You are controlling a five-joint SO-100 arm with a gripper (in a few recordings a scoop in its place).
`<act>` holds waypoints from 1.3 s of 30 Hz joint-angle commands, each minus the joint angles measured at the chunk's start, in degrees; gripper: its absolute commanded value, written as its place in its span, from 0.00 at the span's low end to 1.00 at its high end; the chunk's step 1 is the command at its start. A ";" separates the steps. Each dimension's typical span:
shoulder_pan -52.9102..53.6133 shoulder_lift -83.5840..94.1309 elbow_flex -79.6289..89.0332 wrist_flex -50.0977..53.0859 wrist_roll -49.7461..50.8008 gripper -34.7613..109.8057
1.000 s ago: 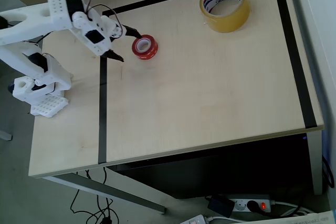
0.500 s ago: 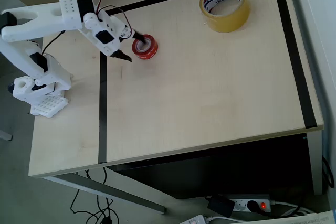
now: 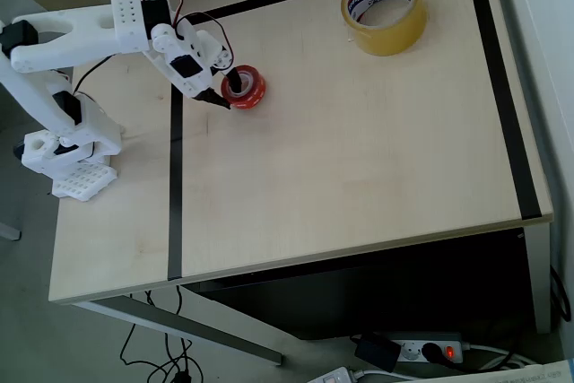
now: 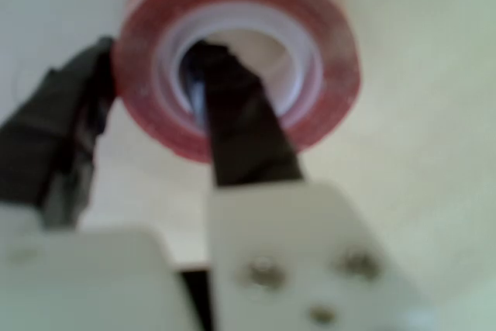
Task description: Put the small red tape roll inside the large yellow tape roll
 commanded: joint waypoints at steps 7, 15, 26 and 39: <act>1.85 3.96 -30.15 0.62 -5.27 0.24; -0.53 -15.73 -64.95 0.35 -5.27 0.24; -2.72 -40.78 -108.19 8.09 -1.85 0.24; -2.64 -49.48 -106.44 4.75 -1.49 0.24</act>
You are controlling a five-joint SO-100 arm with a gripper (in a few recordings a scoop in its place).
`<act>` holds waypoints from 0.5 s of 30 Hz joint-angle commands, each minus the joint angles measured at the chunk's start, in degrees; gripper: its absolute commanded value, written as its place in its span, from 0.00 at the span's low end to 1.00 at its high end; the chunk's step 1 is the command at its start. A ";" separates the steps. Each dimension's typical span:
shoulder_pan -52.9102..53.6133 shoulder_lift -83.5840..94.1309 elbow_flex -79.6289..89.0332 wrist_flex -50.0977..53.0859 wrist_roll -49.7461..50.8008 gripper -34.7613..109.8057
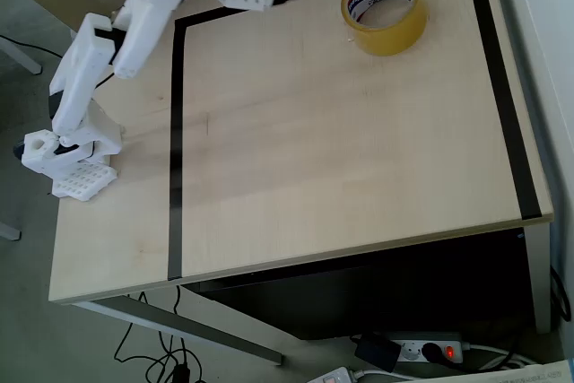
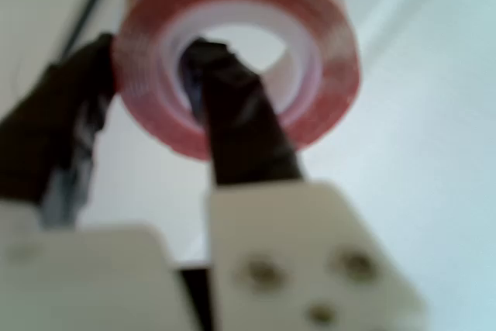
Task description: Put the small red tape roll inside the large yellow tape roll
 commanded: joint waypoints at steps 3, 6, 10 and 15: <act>-0.35 -2.46 -4.57 -4.92 -1.58 0.24; -0.70 -5.01 -4.57 -5.71 -1.58 0.24; -1.05 -6.42 -4.57 -5.45 -1.58 0.33; -1.05 -6.86 -4.57 -4.57 -1.58 0.37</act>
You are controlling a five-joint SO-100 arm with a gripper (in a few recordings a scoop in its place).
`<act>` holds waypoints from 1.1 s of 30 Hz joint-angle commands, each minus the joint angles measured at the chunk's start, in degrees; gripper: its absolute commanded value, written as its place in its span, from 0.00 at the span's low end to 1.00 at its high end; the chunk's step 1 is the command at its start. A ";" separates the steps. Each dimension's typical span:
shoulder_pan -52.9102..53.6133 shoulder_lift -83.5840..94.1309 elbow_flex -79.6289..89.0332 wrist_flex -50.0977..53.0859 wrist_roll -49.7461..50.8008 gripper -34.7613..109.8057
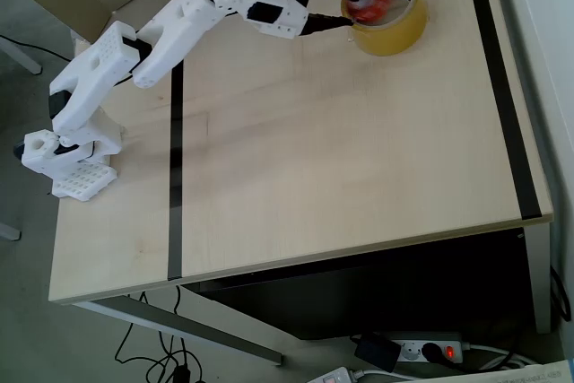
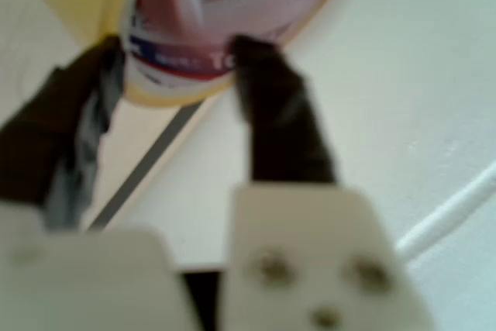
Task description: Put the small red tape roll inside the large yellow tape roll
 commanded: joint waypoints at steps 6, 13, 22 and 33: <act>-0.35 3.96 -5.71 3.08 -1.58 0.37; 1.41 10.46 -8.00 17.67 -1.58 0.24; 8.35 39.02 6.42 32.61 10.63 0.24; 12.39 91.14 71.10 11.34 19.95 0.24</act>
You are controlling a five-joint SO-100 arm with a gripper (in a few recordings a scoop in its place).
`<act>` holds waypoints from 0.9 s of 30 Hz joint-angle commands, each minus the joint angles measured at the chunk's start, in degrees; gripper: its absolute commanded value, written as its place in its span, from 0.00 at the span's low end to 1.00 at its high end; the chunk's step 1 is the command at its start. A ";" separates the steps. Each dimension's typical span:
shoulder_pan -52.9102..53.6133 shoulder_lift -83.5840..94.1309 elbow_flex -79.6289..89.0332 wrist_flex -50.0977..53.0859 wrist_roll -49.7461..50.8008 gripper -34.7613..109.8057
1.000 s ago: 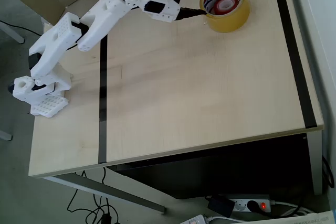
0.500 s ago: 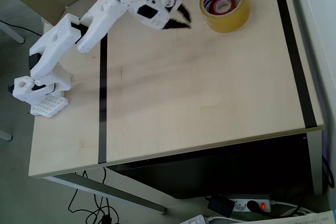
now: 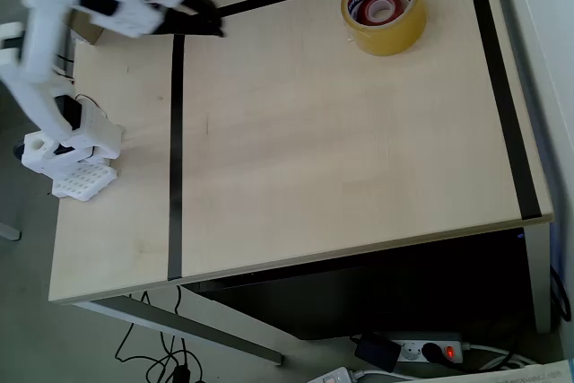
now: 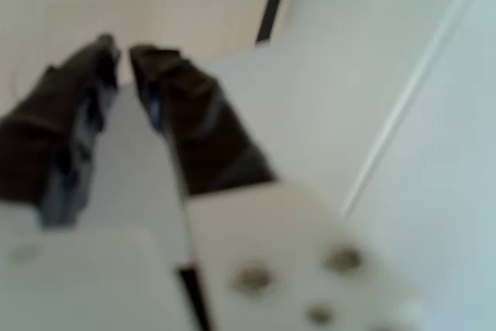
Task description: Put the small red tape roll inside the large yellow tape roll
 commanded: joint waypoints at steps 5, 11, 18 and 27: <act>3.52 55.63 67.94 -35.77 2.81 0.25; 7.82 73.74 93.78 -40.25 4.83 0.24; 6.42 96.77 117.33 -37.71 7.38 0.24; -3.16 103.97 126.65 -30.15 10.63 0.24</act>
